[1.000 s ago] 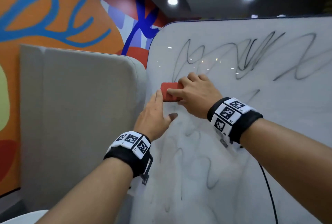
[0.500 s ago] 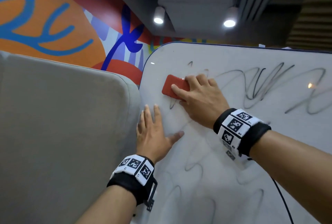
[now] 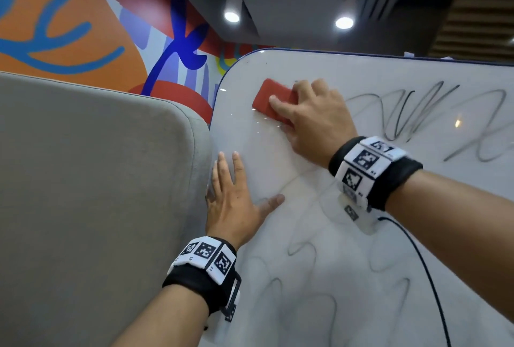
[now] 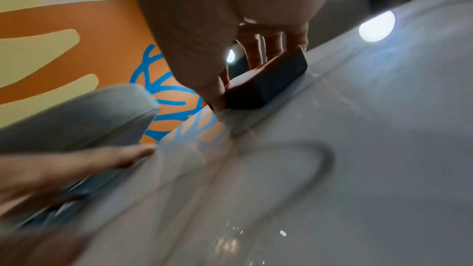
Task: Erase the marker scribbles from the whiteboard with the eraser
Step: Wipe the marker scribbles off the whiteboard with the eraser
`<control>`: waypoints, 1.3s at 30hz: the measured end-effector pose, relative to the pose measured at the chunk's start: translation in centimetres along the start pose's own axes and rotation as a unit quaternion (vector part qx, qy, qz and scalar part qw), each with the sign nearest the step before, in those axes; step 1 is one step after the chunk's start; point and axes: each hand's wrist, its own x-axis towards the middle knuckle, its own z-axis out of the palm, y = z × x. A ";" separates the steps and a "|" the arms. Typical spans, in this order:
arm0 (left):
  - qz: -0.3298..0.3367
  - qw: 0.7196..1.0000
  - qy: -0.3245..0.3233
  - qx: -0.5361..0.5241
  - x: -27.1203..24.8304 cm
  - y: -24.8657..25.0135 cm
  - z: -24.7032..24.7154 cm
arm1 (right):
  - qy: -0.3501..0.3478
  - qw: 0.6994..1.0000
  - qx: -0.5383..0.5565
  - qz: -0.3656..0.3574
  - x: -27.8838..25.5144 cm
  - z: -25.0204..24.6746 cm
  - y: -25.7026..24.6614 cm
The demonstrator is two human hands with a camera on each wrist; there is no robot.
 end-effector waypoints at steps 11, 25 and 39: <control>0.041 0.999 -0.001 0.001 0.2 0.5 -0.9 | -0.023 1.000 -0.012 0.000 0.5 -2.2 3.9; 0.060 0.998 0.000 0.008 0.5 1.4 -0.8 | -0.035 0.999 -0.011 0.000 -1.2 -3.0 6.7; 0.072 0.997 0.006 0.023 0.1 0.6 -0.3 | -0.020 0.999 0.013 0.029 -2.1 -3.2 7.6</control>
